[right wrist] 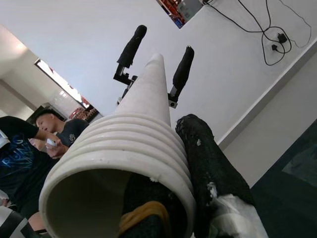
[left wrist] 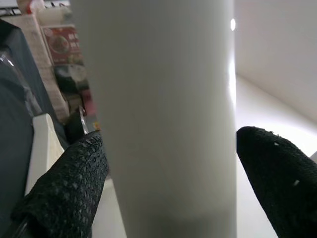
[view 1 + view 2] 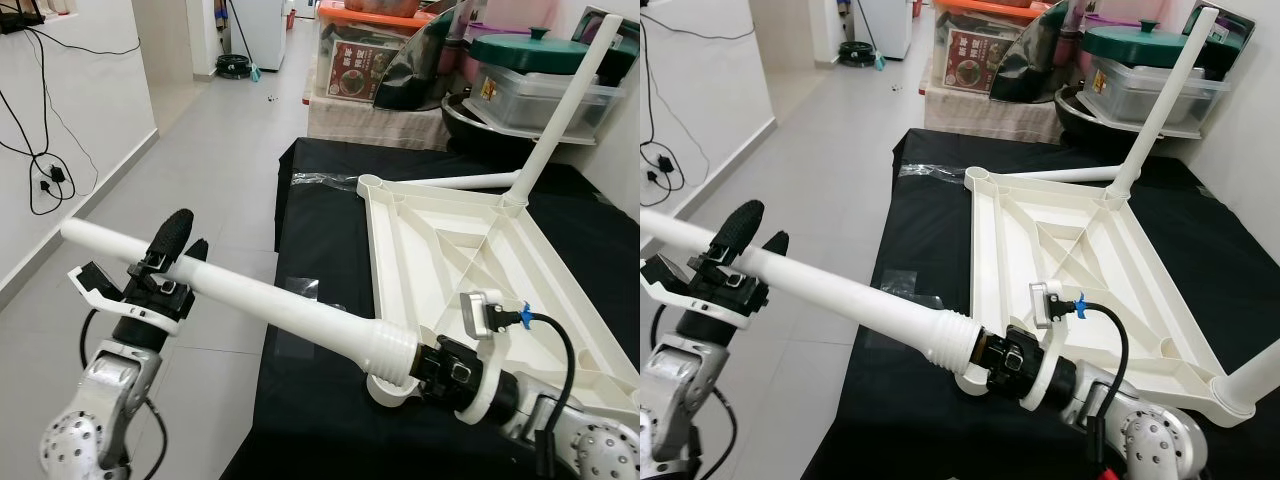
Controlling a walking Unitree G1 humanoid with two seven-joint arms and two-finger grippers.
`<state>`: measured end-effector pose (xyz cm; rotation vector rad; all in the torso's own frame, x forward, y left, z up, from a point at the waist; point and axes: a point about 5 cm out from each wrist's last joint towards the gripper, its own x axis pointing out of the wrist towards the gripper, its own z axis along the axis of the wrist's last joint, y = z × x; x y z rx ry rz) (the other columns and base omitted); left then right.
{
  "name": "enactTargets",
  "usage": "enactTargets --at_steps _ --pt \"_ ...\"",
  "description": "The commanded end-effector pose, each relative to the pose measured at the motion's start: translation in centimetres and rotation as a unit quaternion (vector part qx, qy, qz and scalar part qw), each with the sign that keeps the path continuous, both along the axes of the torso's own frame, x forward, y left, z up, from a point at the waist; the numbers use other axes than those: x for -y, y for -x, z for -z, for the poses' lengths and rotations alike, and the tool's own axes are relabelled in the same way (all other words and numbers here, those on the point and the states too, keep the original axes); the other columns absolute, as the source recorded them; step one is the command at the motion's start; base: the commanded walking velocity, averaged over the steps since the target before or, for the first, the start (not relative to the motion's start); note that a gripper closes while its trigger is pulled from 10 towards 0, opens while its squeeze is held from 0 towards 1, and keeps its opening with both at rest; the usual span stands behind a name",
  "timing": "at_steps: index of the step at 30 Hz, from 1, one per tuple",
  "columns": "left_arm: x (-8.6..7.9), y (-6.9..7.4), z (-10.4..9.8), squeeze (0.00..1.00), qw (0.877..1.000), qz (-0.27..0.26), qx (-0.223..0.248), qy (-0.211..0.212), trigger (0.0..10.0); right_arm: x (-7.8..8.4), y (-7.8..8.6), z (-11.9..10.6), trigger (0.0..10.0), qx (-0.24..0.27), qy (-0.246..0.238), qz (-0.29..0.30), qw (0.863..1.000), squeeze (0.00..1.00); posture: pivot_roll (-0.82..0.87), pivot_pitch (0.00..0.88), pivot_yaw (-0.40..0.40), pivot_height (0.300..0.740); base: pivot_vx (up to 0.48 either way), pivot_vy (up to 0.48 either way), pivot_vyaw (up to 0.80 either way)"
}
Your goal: Building children table
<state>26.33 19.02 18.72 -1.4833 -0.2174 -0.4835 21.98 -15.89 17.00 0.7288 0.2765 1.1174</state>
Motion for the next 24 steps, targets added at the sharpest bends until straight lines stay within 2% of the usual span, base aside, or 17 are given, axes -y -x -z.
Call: enactTargets --at_steps 1,2,3,5,6,7,15,24 --pt "0.62 -0.16 -0.64 0.00 1.000 0.011 0.014 0.012 10.0 -0.52 0.02 -0.16 0.0 0.001 -0.008 -0.017 1.000 0.00 0.06 0.003 -0.100 0.740 0.000 0.000 0.00" --pt "0.82 -0.29 -0.76 0.00 1.000 0.012 0.016 0.019 10.0 -0.52 -0.02 -0.21 0.0 0.000 -0.012 -0.017 1.000 0.00 0.05 0.005 -0.097 0.740 0.000 0.000 0.00" --pt "0.92 -0.38 -0.87 0.00 0.999 0.012 0.019 0.024 7.8 -0.49 -0.06 -0.28 0.0 -0.002 -0.018 -0.017 1.000 0.00 0.05 0.009 -0.097 0.740 0.000 0.000 0.00" --pt "0.95 -0.43 -0.94 0.00 0.999 0.012 0.021 0.026 7.8 -0.46 -0.08 -0.32 0.0 -0.003 -0.023 -0.017 1.000 0.00 0.05 0.009 -0.097 0.740 0.000 0.000 0.00" --pt "0.92 -0.46 -0.94 0.00 0.999 0.012 0.022 0.029 0.6 -0.42 -0.01 -0.30 0.0 -0.005 -0.025 -0.021 0.999 0.00 0.05 0.011 -0.096 0.740 0.000 0.000 0.00" --pt "0.85 -0.47 -0.93 0.00 0.999 0.011 0.023 0.031 0.0 -0.37 0.03 -0.27 0.0 -0.006 -0.026 -0.022 0.999 0.00 0.05 0.011 -0.095 0.740 0.000 0.000 0.00" --pt "0.92 -0.40 -0.68 0.00 0.999 0.016 0.018 0.027 0.0 -0.25 0.32 -0.02 0.0 -0.009 -0.022 -0.028 0.999 0.00 0.05 0.009 -0.093 0.740 0.000 0.000 0.00" --pt "0.38 -0.39 -0.29 0.00 1.000 -0.003 -0.006 0.016 0.0 -0.08 0.13 -0.20 0.0 -0.009 -0.045 -0.028 0.999 0.00 0.06 0.021 -0.093 0.740 0.000 0.000 0.00"
